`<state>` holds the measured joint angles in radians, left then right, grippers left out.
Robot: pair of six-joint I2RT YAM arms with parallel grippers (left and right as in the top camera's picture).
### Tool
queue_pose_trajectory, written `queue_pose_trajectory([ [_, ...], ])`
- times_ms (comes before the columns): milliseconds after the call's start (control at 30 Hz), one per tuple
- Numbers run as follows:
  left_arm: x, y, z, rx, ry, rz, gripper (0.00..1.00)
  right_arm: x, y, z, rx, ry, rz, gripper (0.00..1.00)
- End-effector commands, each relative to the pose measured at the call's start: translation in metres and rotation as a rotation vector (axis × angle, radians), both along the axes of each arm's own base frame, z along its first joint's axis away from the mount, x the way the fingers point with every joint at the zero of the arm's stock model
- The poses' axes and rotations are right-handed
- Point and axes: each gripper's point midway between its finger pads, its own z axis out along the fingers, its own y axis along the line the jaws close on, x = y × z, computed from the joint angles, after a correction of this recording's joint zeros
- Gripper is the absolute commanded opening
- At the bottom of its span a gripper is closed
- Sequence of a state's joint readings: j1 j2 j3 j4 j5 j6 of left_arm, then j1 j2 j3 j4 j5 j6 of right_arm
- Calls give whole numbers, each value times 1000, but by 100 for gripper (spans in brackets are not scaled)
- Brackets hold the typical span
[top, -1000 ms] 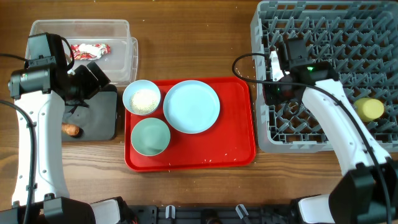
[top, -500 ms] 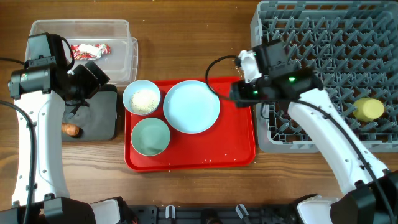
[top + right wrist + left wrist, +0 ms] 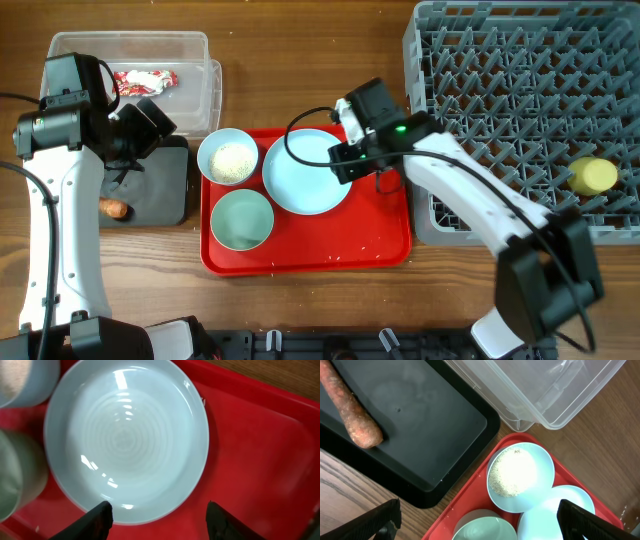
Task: Sort waste into correct bins and load items into the dishwasher rack
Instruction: 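Grasp the rim of the light-blue plate with the right gripper, then lift the plate with the right gripper and stand it in the rack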
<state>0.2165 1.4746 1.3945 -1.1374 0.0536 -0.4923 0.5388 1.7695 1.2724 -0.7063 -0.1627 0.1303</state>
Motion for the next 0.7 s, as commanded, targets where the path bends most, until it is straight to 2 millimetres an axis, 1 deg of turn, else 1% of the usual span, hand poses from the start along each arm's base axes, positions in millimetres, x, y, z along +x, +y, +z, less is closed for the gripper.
queue_pose_trajectory([
  [0, 1, 0, 7, -6, -24, 9, 100, 20, -11, -31, -115, -16, -124, 63],
  [100, 1, 0, 7, -6, -23, 9, 100, 29, -17, -47, -159, -27, -162, 63],
  [167, 1, 0, 7, -6, -23, 9, 100, 30, -17, -56, -170, -18, -165, 63],
  [300, 1, 0, 7, -6, -23, 9, 100, 20, -14, -79, -163, 58, -164, 61],
  [367, 1, 0, 7, -6, -24, 9, 100, 14, -9, -86, -142, 94, -152, 53],
  [400, 1, 0, 7, -6, -24, 9, 100, 15, -9, -85, -140, 93, -153, 46],
  [467, 1, 0, 7, -6, -24, 10, 100, 15, -9, -85, -139, 93, -159, 29],
  [533, 1, 0, 7, -6, -24, 10, 100, 16, -9, -85, -137, 91, -161, 6],
  [567, 1, 0, 7, -6, -24, 10, 100, 17, -10, -85, -138, 91, -175, 4],
  [667, 1, 0, 7, -6, -23, 10, 99, 21, -20, -83, -140, 95, -230, 4],
])
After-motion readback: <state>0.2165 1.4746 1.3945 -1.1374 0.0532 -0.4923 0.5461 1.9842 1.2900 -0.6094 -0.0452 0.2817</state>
